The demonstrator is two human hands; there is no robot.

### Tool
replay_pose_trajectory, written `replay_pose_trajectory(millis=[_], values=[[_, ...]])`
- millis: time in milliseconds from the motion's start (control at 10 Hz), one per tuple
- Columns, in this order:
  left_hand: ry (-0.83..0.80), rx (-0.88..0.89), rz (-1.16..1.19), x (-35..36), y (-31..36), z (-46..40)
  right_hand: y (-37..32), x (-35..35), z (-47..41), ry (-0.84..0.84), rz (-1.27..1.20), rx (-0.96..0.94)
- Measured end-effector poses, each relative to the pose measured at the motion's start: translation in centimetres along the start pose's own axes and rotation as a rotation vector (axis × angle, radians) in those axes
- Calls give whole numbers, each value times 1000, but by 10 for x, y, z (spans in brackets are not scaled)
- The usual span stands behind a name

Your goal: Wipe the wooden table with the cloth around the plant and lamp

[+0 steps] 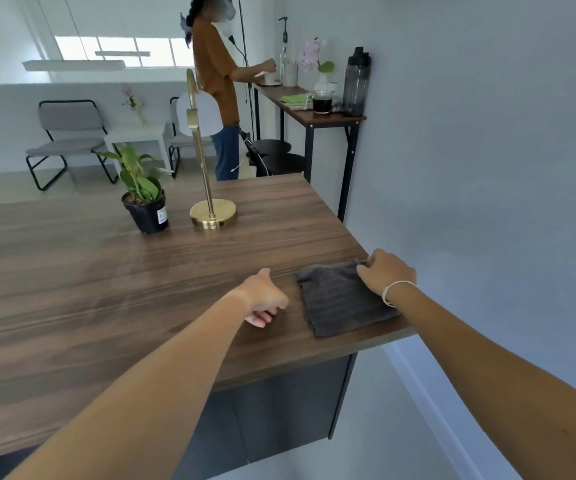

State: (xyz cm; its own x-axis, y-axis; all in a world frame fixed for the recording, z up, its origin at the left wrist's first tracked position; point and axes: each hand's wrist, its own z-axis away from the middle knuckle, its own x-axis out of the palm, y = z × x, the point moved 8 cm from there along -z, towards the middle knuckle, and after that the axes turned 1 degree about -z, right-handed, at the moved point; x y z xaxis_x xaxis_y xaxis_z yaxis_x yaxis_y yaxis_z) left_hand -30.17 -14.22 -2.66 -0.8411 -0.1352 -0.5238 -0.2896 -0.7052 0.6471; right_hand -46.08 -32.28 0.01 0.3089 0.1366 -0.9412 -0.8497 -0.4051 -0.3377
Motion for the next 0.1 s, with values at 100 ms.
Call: replay_pose_trajectory(millis=[100], values=[[185,59,-113,-37,-17,3,-33,0,2,76,-86,-127]])
